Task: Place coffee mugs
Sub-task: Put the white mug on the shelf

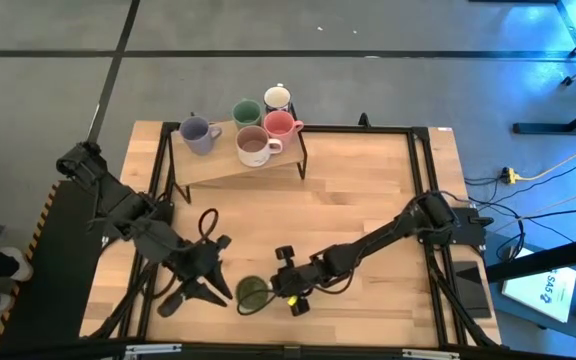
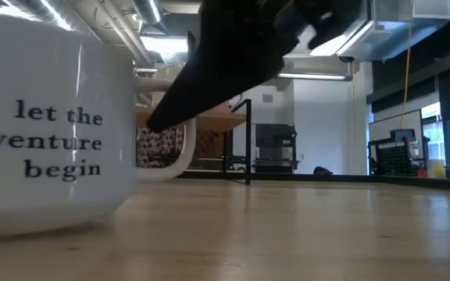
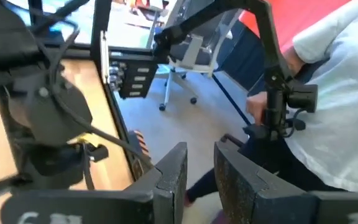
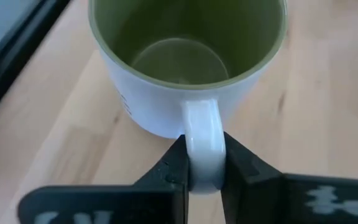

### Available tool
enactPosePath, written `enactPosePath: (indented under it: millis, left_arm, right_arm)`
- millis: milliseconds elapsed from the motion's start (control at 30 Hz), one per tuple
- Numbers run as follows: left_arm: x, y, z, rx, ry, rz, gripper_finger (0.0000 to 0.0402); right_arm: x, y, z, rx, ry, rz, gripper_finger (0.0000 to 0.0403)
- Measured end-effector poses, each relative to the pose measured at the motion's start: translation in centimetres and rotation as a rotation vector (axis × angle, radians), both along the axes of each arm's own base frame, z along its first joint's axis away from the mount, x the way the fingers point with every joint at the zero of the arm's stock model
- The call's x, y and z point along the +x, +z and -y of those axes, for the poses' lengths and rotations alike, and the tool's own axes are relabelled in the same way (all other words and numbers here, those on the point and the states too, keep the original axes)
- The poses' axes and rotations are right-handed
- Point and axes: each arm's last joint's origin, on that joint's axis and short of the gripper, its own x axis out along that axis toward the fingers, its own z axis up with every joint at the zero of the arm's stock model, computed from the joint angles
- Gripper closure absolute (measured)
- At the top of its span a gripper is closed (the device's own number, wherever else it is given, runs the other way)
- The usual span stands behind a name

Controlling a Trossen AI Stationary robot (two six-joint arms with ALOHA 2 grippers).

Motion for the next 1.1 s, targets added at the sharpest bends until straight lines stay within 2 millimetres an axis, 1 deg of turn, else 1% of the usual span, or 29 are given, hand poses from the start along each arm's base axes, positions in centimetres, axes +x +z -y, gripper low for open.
enactPosePath:
  millis: [100,233,333,467,633,800,933,1100]
  left_arm:
    - [0.0,-0.4,-0.2,0.013,-0.007,-0.042,0.032]
    - [-0.4,-1.5,-0.4,0.064,-0.004,-0.166,0.0291]
    - [-0.7,-2.7,-0.7,0.148,0.015,-0.266,0.0266]
    - [-1.0,-3.8,-1.4,0.279,0.079,-0.337,0.0243]
    - [-1.6,-4.8,-2.1,0.443,0.154,-0.39,0.0242]
    - [-2.3,-5.3,-2.7,0.543,0.18,-0.449,0.0242]
    - [-2.2,-5.3,-3.0,0.635,0.241,-0.406,0.0242]
    - [-1.8,-5.8,-3.1,0.801,0.185,-0.366,0.0243]
  right_arm:
    - [0.4,0.4,0.7,-0.015,-0.019,-0.004,0.0368]
    - [1.3,1.3,1.8,-0.021,-0.033,0.017,0.0368]
    - [1.9,1.7,2.9,-0.001,-0.031,0.014,0.0368]
    - [2.7,2.5,4.2,0.023,-0.011,0.018,0.0368]
    - [3.2,3.7,6.6,0.083,0.004,0.026,0.0368]
    - [3.3,5.9,9.9,0.08,-0.027,0.07,0.0368]
    - [3.0,7.9,12.1,0.063,-0.043,0.123,0.0368]
    - [2.6,9.5,13.4,0.071,-0.013,0.157,0.0368]
